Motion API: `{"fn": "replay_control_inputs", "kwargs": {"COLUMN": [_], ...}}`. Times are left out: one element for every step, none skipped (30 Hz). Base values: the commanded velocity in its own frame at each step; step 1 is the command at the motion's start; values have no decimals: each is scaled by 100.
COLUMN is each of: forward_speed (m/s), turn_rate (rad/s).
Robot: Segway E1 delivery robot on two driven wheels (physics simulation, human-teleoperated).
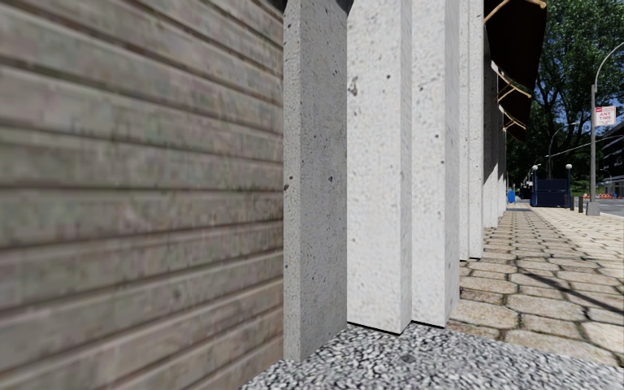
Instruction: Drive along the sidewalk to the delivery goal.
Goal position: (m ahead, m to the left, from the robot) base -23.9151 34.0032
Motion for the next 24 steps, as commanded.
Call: {"fn": "replay_control_inputs", "kwargs": {"forward_speed": [0,0,0,0,0,0,0,0,0,0,0,0,0,0,0,0,0,0,0,0,0,0,0,0], "turn_rate": [0,0,0,0,0,0,0,0,0,0,0,0,0,0,0,0,0,0,0,0,0,0,0,0]}}
